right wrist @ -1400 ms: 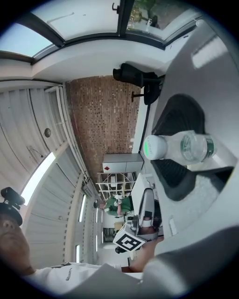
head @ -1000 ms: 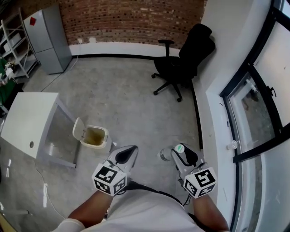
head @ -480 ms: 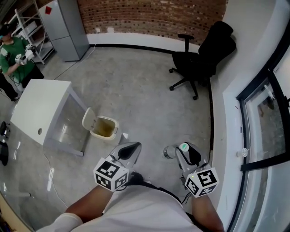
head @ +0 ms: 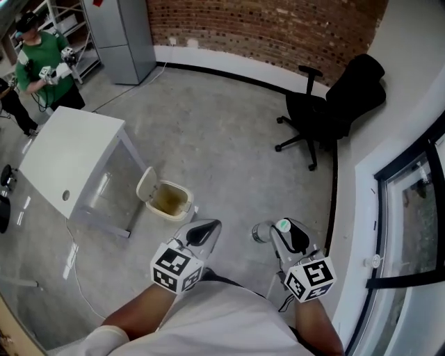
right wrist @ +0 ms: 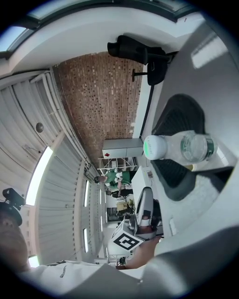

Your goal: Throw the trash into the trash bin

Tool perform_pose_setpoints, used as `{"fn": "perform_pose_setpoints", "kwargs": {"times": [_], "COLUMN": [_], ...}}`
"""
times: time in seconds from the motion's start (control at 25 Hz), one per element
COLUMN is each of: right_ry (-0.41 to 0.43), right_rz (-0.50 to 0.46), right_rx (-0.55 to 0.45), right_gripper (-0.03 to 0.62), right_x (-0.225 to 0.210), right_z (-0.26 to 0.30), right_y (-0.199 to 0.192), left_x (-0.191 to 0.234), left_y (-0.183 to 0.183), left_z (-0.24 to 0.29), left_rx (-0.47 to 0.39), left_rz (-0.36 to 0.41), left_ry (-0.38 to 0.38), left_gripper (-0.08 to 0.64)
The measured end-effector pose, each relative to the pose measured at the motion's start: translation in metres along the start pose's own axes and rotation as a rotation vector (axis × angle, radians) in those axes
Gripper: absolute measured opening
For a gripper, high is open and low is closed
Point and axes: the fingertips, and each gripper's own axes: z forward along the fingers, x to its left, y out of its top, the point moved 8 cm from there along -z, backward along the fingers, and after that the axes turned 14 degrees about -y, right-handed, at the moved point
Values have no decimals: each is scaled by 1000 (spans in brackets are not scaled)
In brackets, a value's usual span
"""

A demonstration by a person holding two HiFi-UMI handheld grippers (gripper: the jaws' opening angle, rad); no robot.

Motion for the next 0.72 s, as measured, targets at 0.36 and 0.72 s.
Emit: {"fn": "perform_pose_setpoints", "kwargs": {"times": [0.36,0.72], "right_ry": [186,428], "right_rz": [-99,-200], "right_rx": [42,48], "right_gripper": [156,156], "right_x": [40,114], "right_z": [88,163], "right_y": [37,52], "left_x": [68,120], "left_y": [5,-2], "left_z": [-19,-68], "left_rx": [-42,-43], "left_rz": [-43,-92], "left_ry": [101,267], "left_gripper": [3,3]}}
